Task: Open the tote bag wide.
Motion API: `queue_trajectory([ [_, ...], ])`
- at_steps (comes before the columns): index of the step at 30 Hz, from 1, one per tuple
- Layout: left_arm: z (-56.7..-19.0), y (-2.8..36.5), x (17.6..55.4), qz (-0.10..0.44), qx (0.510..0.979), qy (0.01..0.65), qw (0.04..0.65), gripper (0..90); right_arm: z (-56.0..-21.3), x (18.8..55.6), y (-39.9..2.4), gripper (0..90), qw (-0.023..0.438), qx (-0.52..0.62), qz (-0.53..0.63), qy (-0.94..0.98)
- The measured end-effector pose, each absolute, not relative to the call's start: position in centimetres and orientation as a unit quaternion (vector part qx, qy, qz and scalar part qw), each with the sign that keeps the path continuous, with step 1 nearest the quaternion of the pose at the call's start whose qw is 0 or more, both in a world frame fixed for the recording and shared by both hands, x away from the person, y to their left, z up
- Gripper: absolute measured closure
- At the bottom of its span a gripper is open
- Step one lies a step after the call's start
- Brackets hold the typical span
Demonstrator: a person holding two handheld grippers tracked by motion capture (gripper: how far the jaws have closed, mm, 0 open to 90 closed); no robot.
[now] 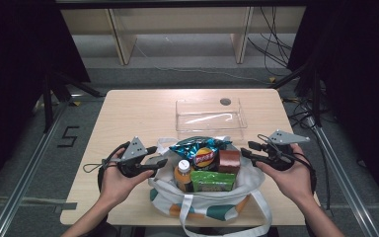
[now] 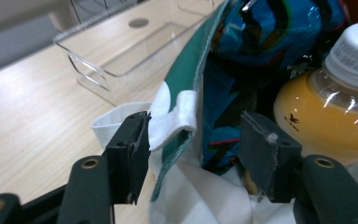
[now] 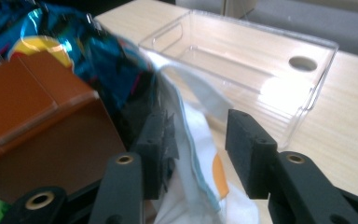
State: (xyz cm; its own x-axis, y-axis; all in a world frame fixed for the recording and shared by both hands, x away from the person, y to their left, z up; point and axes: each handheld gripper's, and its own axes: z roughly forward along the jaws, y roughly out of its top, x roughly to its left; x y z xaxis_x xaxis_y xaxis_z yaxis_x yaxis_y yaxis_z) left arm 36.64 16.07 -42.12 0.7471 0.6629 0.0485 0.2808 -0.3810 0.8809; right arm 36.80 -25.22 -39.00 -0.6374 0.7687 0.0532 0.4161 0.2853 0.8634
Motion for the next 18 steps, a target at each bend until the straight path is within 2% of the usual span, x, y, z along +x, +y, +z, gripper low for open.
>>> queue_trajectory([
  [3, -42.2, 16.7, 36.6, 0.194, 0.796, 0.302, 0.488, 42.0, -38.3, 36.9, -25.4, 57.3, 0.198, 0.37, 0.469, 0.777],
  [4, -42.1, 16.9, 36.5, 0.19, 0.798, 0.299, 0.488, 51.4, -37.8, 36.8, -25.5, 57.1, 0.199, 0.377, 0.472, 0.772],
  [7, -41.7, 17.3, 36.5, 0.189, 0.785, 0.311, 0.502, 54.1, -37.6, 36.9, -25.8, 57.0, 0.211, 0.365, 0.475, 0.773],
  [18, -41.1, 17.3, 36.6, 0.184, 0.768, 0.319, 0.525, 52.4, -36.3, 36.9, -25.7, 56.6, 0.21, 0.353, 0.493, 0.767],
])
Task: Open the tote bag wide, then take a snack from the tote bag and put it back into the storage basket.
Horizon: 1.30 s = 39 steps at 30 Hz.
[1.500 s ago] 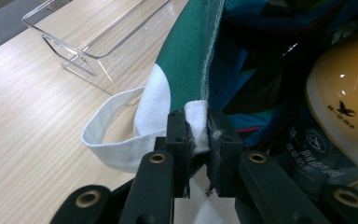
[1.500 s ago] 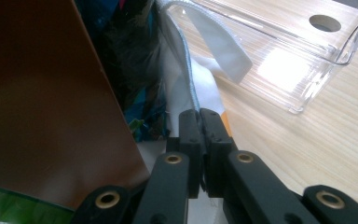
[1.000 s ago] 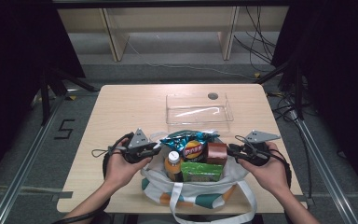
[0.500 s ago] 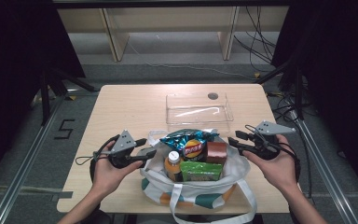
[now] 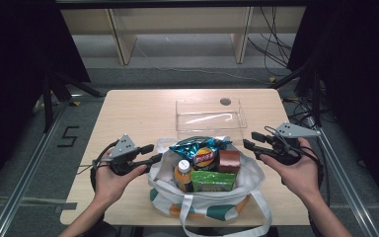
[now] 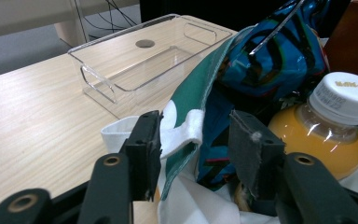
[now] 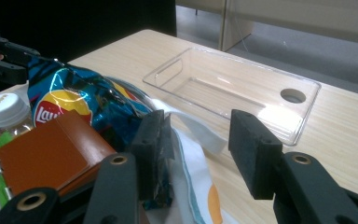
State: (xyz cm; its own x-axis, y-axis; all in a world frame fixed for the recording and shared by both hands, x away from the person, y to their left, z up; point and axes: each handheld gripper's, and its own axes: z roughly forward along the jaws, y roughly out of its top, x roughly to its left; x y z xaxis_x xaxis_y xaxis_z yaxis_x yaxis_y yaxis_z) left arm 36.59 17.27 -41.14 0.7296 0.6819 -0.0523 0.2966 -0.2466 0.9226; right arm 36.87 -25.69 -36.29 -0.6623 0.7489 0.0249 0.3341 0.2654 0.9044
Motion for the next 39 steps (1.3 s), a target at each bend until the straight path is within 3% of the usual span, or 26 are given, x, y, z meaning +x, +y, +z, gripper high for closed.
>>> queue_trajectory([
  [6, -41.0, 17.4, 36.7, 0.185, 0.759, 0.325, 0.533, 44.3, -35.8, 36.6, -25.6, 56.5, 0.195, 0.368, 0.492, 0.765],
  [9, -40.8, 17.4, 36.7, 0.19, 0.76, 0.316, 0.535, 42.0, -35.7, 36.9, -25.6, 56.2, 0.215, 0.354, 0.489, 0.768],
  [17, -40.5, 17.0, 36.7, 0.187, 0.758, 0.315, 0.54, 33.8, -35.4, 36.6, -25.0, 52.2, 0.183, 0.362, 0.513, 0.756],
  [39, -40.0, 16.5, 36.5, 0.19, 0.761, 0.311, 0.536, 32.2, -35.5, 37.7, -20.6, 48.9, 0.126, 0.322, 0.527, 0.776],
])
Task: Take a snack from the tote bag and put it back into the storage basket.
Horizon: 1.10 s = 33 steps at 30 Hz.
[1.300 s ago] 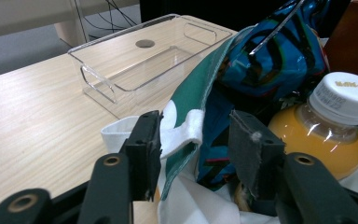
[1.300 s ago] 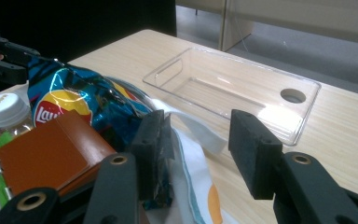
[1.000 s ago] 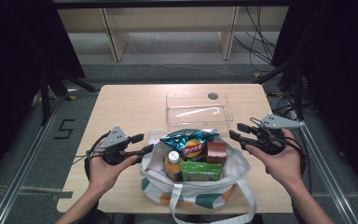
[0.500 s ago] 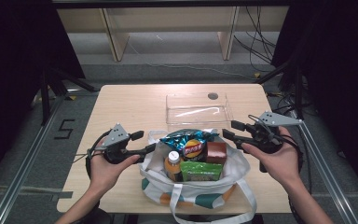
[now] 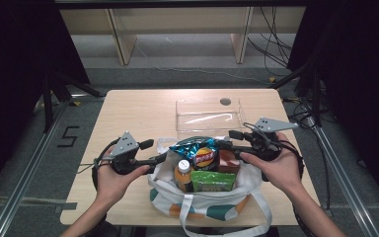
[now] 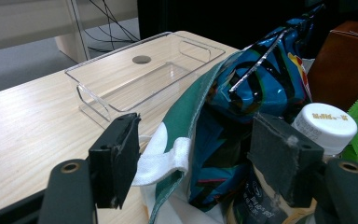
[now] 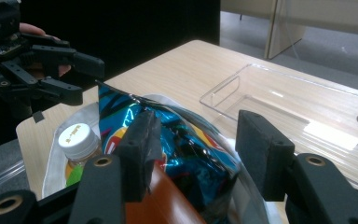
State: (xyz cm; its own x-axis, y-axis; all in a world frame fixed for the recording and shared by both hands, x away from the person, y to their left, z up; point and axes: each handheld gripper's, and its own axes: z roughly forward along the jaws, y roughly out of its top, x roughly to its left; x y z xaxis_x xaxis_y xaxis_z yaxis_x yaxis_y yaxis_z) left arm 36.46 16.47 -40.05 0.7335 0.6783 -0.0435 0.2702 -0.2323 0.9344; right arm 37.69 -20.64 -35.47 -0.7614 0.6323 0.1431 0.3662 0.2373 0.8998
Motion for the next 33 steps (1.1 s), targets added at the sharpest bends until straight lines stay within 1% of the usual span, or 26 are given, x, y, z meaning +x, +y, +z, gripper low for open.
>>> queue_trajectory([
  [1, -40.0, 16.5, 36.5, 0.191, 0.762, 0.311, 0.535, 32.1, -35.6, 37.9, -20.6, 48.9, 0.133, 0.314, 0.519, 0.784],
  [5, -40.1, 16.5, 36.6, 0.189, 0.762, 0.311, 0.536, 31.9, -35.9, 38.6, -20.0, 49.7, 0.121, 0.308, 0.511, 0.794],
  [6, -40.2, 16.5, 36.6, 0.189, 0.762, 0.312, 0.535, 31.7, -35.9, 38.4, -19.7, 50.1, 0.114, 0.325, 0.504, 0.792],
  [7, -40.2, 16.5, 36.6, 0.189, 0.763, 0.312, 0.534, 31.6, -36.1, 38.7, -19.6, 50.4, 0.123, 0.322, 0.502, 0.793],
  [9, -40.3, 16.5, 36.6, 0.188, 0.763, 0.313, 0.533, 31.7, -36.3, 38.9, -19.4, 50.8, 0.111, 0.33, 0.491, 0.798],
  [10, -40.3, 16.5, 36.6, 0.187, 0.762, 0.312, 0.535, 31.6, -36.5, 39.1, -19.4, 51.4, 0.104, 0.333, 0.493, 0.797],
  [12, -40.2, 16.5, 36.6, 0.189, 0.763, 0.313, 0.533, 31.6, -36.4, 39.4, -19.6, 52.5, 0.106, 0.322, 0.486, 0.805],
  [17, -40.2, 16.3, 36.6, 0.187, 0.763, 0.308, 0.536, 31.6, -36.2, 39.6, -19.6, 57.0, 0.088, 0.336, 0.479, 0.806],
  [19, -40.2, 16.3, 36.6, 0.189, 0.766, 0.309, 0.532, 31.6, -36.2, 39.9, -19.7, 58.2, 0.088, 0.329, 0.478, 0.809],
  [23, -40.3, 16.2, 36.6, 0.188, 0.767, 0.308, 0.531, 31.5, -36.0, 40.0, -19.5, 57.4, 0.077, 0.344, 0.468, 0.81],
  [26, -40.3, 16.2, 36.6, 0.188, 0.766, 0.308, 0.532, 31.5, -35.9, 40.2, -19.4, 56.5, 0.083, 0.325, 0.466, 0.819],
  [28, -40.3, 16.2, 36.6, 0.188, 0.767, 0.308, 0.531, 31.4, -35.8, 40.1, -19.3, 56.6, 0.081, 0.335, 0.46, 0.819],
  [30, -40.3, 16.2, 36.6, 0.187, 0.766, 0.309, 0.532, 31.4, -36.0, 40.2, -19.2, 59.4, 0.09, 0.333, 0.452, 0.822],
  [31, -40.3, 16.2, 36.6, 0.187, 0.767, 0.309, 0.531, 31.5, -36.0, 40.2, -19.1, 61.0, 0.076, 0.345, 0.455, 0.818],
  [33, -40.3, 16.2, 36.6, 0.185, 0.766, 0.309, 0.532, 31.4, -36.0, 40.3, -19.0, 64.4, 0.07, 0.36, 0.452, 0.813],
])
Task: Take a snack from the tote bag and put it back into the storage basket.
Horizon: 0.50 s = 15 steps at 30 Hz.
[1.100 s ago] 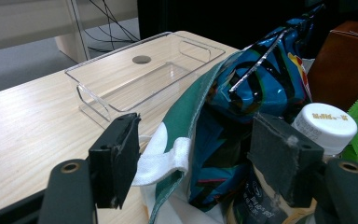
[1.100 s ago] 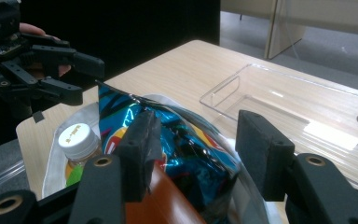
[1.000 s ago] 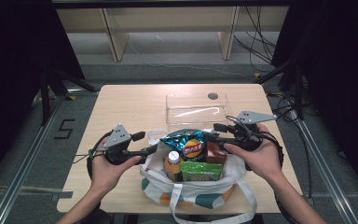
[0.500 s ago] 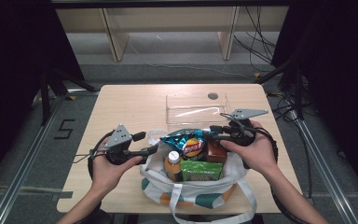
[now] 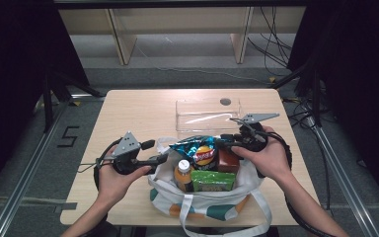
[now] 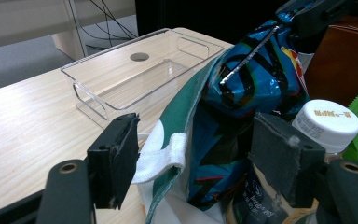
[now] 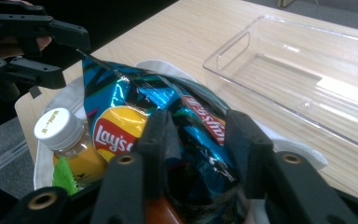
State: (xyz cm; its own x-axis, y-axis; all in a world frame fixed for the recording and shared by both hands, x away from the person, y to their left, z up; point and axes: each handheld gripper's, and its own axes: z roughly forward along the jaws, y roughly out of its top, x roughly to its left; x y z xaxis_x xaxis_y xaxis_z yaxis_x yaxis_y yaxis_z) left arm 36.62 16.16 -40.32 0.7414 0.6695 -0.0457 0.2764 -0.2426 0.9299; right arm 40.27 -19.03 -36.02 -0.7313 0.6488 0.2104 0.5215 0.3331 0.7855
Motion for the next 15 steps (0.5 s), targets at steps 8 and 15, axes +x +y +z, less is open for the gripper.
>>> queue_trajectory([
  [8, -40.4, 16.17, 36.69, 0.186, 0.767, 0.311, 0.53, 31.5, -35.72, 40.14, -19.13, 87.8, 0.079, 0.359, 0.425, 0.827],
  [15, -40.42, 16.36, 36.77, 0.186, 0.765, 0.31, 0.533, 31.5, -35.66, 39.59, -18.73, 89.8, 0.102, 0.346, 0.429, 0.828],
])
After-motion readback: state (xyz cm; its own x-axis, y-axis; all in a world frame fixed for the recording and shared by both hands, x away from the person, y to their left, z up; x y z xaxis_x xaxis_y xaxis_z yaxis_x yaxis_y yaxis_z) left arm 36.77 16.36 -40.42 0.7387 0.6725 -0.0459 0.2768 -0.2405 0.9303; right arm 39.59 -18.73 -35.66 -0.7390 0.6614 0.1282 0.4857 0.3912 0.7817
